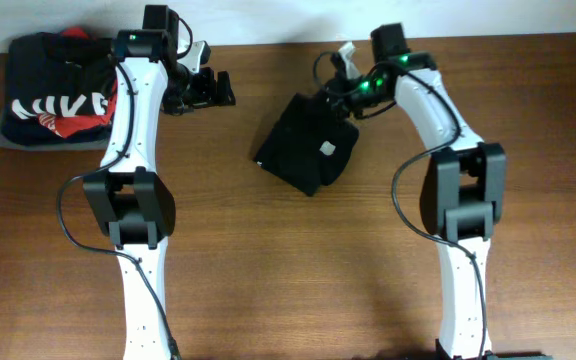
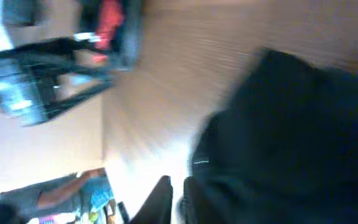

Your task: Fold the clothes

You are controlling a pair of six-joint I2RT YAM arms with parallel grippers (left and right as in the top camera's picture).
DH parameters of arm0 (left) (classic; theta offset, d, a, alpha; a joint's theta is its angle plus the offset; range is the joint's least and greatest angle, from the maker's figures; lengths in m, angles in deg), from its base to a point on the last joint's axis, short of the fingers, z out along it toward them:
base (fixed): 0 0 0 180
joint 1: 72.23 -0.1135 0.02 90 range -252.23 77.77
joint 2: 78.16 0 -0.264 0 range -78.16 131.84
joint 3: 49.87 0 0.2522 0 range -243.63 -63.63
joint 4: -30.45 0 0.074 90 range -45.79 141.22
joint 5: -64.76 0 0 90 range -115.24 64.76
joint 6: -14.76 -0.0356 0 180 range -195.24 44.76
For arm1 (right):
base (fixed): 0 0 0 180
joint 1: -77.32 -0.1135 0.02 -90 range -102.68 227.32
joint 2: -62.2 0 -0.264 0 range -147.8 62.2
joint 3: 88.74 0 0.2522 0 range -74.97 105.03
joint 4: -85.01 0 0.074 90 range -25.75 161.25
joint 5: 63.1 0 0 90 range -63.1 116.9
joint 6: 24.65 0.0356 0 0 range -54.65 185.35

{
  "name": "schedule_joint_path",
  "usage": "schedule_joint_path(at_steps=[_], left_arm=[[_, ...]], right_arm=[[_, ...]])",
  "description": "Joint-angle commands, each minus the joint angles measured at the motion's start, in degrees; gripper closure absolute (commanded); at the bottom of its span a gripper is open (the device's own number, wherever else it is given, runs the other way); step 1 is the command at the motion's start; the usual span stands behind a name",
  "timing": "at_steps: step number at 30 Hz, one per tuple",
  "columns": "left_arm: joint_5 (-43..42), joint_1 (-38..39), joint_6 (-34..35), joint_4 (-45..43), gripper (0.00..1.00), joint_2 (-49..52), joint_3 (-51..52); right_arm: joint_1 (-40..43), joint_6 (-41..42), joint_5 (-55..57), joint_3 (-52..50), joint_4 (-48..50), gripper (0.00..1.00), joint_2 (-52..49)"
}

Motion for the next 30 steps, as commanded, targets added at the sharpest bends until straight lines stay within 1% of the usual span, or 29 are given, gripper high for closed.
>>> schedule_joint_path(at_steps=[1,2,5,9,12,19,20,24,28,30], left_arm=[[0.2,0.1,0.1,0.0,0.01,0.5,-1.2],[0.2,0.1,0.1,-0.1,0.01,0.5,-1.2],[0.2,0.1,0.1,-0.1,0.01,0.5,-1.2],[0.2,0.1,0.1,0.1,0.01,0.5,-1.2],[0.2,0.1,0.1,0.0,0.01,0.5,-1.2],[0.2,0.0,0.1,0.6,0.01,0.5,-1.2],[0.2,0.0,0.1,0.7,0.01,0.5,-1.2],[0.2,0.0,0.1,0.7,0.01,0.5,-1.2],[0.2,0.0,0.1,0.7,0.01,0.5,-1.2],[0.2,0.0,0.1,0.7,0.01,0.5,-1.2]], right_arm=[[-1.4,-1.0,-10.6,2.2,0.0,0.86,6.4],[-2.3,-1.8,-12.3,2.1,-1.2,0.85,6.0],[-4.2,-7.0,-11.9,2.1,-5.9,0.82,4.9],[-6.6,-11.2,-11.1,2.1,-11.4,0.82,2.6],[-8.6,-11.5,-10.4,2.1,-13.6,0.81,-0.1],[-10.7,-10.8,-10.3,-1.2,-13.7,0.82,-5.6],[-10.6,-10.8,-9.6,-2.0,-13.7,0.82,-5.9],[-10.4,-10.8,-1.0,-5.9,-13.3,0.83,-6.7],[-10.4,-10.8,0.9,-6.4,-13.1,0.9,-6.6],[-10.3,-10.9,-0.6,-6.1,-13.2,0.91,-5.9]])
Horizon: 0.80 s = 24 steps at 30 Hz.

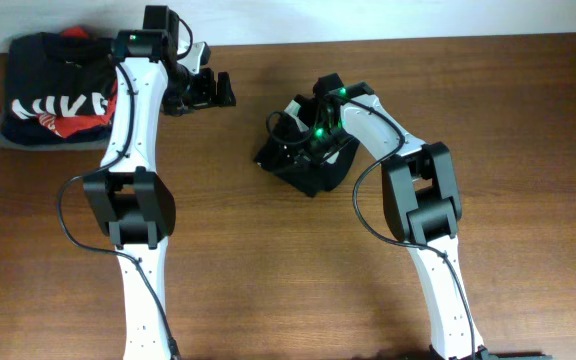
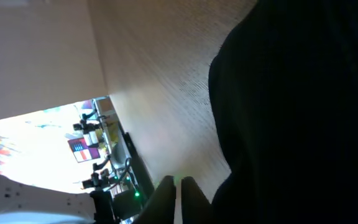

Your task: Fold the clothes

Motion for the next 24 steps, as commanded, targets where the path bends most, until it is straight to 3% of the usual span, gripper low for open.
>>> schedule_joint_path(at_steps=[1,8,12,24], left_arm=[[0.2,0.0,0.0,0.2,0.01,0.4,-1.2],[0.2,0.0,0.0,0.2,0.01,0.4,-1.2],[0.2,0.0,0.0,0.2,0.0,0.4,-1.2],[0.2,0.1,0.0,-0.3,0.01,0.4,-1.2]], right_arm=[[0.3,0.0,2.5,-0.8,-0.3,0.91,0.5],[1.5,-0.1,2.2,5.2,-1.2,0.89,7.2],[4.5,-0.1,2.3,9.7,-1.1,0.79,10.4],[12.0,0.0,2.3,12.0,0.8,0.73,6.4]])
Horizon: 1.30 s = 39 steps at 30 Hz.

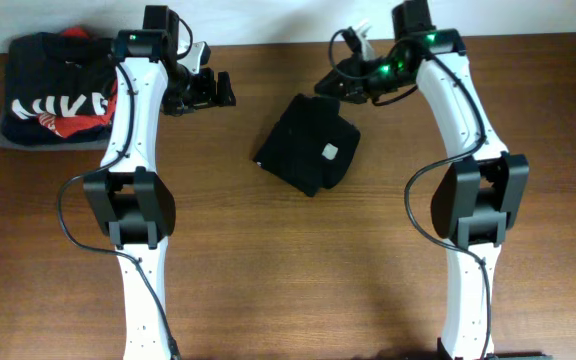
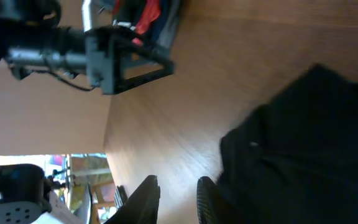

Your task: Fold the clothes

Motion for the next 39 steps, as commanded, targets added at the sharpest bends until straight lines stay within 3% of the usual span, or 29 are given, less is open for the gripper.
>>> schedule_joint_path(at_steps=[1,7,12,15,18,24,27,29,32,35,39], left_arm=[[0.2,0.1,-0.1,-0.2,0.01,0.4,-1.2],[0.2,0.1,-0.1,-0.3,0.01,0.4,-1.2],[0.2,0.1,-0.1,-0.2,0.01,0.4,-1.2],[0.2,0.1,-0.1,-0.2,0.0,0.4,-1.2],[0.2,0.1,-0.1,-0.1,0.0,0.4,-1.2],[0.2,0.3,-0.1,0.2,0.01,0.4,-1.2],[0.2,0.9,-0.1,0.1,0.01,0.5,-1.2],[0.0,1.5,-0.7,0.1,0.01,0.8,-1.2],[-1.9,2.7,-4.7,-0.1,0.01,1.5,-1.2],[-3.8,3.9,-6.9,-0.6,0.01,3.0,-1.2],[-9.7,5.2,-10.8,-3.0,0.01,6.3,-1.2]], right_arm=[[-1.0,0.0,0.1,-0.1,1.2,0.72,-3.6],[-3.4,0.0,-7.9,-0.2,6.3,0.7,-10.7],[-4.6,0.1,-3.8,-0.2,6.8,0.68,-16.5],[-4.0,4.2,-2.8,-0.2,8.0,0.66,-20.3],[-3.6,4.1,-2.8,-0.2,8.4,0.7,-20.3],[-2.8,4.1,-2.9,4.3,9.2,0.68,-15.2],[-2.1,4.1,-2.9,8.2,7.7,0.59,-12.6],[-1.6,4.1,-2.9,11.2,5.4,0.35,-11.0],[-0.5,3.0,-2.9,16.2,0.0,0.12,-9.1],[0.3,0.8,-2.3,19.5,-5.6,0.06,-7.6],[1.7,-2.9,2.8,21.7,-15.0,0.05,-6.3]])
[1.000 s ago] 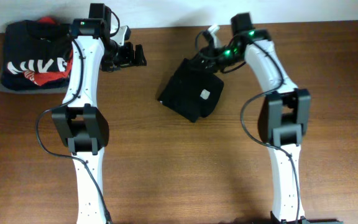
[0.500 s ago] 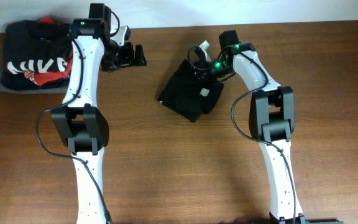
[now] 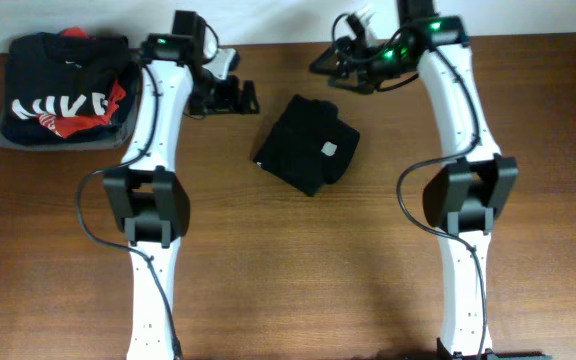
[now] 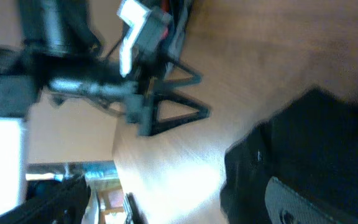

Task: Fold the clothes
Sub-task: 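Move the left gripper to the bundle's left side and grasp it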

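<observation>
A black garment lies folded into a small packet at the table's middle, a white tag on its top; the right wrist view shows its edge. My right gripper hangs off the packet's far corner, open wide and empty, with one finger low at the right. My left gripper sits just left of the packet's far side, open with nothing in it, and shows as a dark frame in the right wrist view.
A stack of folded clothes, dark with red and white print, rests at the far left corner. Both arms' bases stand near the front edge. Bare wooden table lies in front of the packet.
My left gripper has moved right, closer to the black packet. My right gripper has drawn slightly farther back and its fingers stand much wider apart. The packet has not moved.
My right gripper was at the packet's far right corner with fingers close together. Then it was low over the packet's left part. After that it was back off the far corner, slightly open, and now it is wide open while the left gripper has come nearer.
</observation>
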You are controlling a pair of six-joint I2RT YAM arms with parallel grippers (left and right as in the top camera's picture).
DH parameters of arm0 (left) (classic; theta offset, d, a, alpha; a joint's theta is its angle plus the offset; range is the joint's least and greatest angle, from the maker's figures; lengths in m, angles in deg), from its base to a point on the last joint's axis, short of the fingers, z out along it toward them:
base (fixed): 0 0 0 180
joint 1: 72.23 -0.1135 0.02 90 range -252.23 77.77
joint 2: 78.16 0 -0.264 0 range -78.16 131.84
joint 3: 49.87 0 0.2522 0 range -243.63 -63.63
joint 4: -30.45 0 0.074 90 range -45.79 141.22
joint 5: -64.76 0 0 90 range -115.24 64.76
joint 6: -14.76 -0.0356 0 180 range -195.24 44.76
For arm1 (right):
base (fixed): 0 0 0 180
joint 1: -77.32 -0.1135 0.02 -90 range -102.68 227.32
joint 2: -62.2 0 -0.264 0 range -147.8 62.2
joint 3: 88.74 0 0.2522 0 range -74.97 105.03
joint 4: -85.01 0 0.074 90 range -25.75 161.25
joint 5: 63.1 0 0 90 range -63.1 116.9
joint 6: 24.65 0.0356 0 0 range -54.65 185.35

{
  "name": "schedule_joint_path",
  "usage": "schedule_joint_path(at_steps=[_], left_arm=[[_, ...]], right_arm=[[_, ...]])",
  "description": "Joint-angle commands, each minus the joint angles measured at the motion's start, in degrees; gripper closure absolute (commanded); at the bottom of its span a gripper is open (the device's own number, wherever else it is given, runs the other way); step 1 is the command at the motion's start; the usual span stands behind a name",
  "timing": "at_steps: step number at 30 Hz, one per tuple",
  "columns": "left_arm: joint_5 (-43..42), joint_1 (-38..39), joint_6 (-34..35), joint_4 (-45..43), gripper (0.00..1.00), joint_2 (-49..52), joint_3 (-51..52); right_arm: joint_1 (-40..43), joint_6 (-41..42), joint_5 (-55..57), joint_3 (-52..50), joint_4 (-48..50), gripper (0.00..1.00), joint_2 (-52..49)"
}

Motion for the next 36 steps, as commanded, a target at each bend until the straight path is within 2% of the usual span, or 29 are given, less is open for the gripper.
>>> schedule_joint_path(at_steps=[1,7,9,10,13,36], left_arm=[[-8.6,0.8,-7.3,-1.4,0.01,4.7,-1.1],[-14.2,0.8,-12.5,-4.2,0.01,8.9,-1.1],[-17.2,0.8,-14.7,-5.0,0.01,10.1,-1.1],[-21.8,0.8,-16.3,-5.6,0.01,11.0,-1.1],[-25.8,0.8,-17.2,-6.2,0.01,11.8,-1.1],[-26.4,7.2,-17.2,0.0,0.01,12.9,-1.1]], right_arm=[[1.2,-5.1,5.4,1.8,-7.0,0.05,2.7],[3.0,-12.1,5.7,1.8,-15.9,0.05,3.4],[3.4,-14.4,5.7,1.8,-18.0,0.05,3.5],[3.5,-15.5,5.7,1.8,-19.5,0.06,3.5],[3.5,-16.5,5.8,1.8,-20.4,0.06,3.5],[3.4,-16.4,9.7,1.8,-20.9,0.08,3.5]])
